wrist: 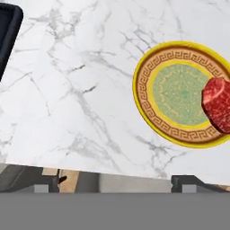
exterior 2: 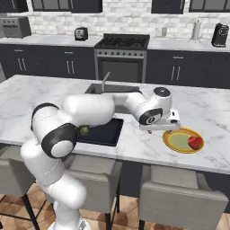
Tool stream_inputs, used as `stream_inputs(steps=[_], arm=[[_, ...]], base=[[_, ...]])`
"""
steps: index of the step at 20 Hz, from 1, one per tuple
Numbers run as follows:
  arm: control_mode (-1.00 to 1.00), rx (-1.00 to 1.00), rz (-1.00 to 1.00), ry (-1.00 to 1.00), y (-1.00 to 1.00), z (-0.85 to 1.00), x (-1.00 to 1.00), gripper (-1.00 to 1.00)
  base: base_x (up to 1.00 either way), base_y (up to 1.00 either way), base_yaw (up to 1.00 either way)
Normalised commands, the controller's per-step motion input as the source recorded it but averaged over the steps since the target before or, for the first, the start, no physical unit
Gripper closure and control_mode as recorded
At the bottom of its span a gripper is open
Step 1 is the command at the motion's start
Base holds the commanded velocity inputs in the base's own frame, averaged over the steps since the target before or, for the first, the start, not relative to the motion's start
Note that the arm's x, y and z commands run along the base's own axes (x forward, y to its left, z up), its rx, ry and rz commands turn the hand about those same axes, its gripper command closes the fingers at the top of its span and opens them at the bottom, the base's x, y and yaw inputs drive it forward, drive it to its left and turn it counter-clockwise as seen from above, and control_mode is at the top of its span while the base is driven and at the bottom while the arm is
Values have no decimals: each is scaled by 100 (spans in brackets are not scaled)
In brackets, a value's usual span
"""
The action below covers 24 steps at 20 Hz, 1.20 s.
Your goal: Create a steak meal by picking up the steak and asparagus from the tray and placing them on the plate. Leave the brussel sprout on the tray.
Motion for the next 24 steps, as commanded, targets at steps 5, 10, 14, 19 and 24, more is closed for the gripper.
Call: stream_inputs(steps=[5, 10, 14, 19, 24], arm=[[-100, -5, 0, -14, 100, 54, -9, -100], [-100, -2, 0, -10, 99, 61, -1, -100], [-100, 0, 0, -2, 98, 44, 0, -100], [-100, 0, 0, 0, 95, 34, 0, -100], [-100, 0, 0, 0, 92, 16, 0, -100]], base=[[0, 0, 0], [0, 0, 0], [0, 0, 0], [0, 0, 0], [0, 0, 0]])
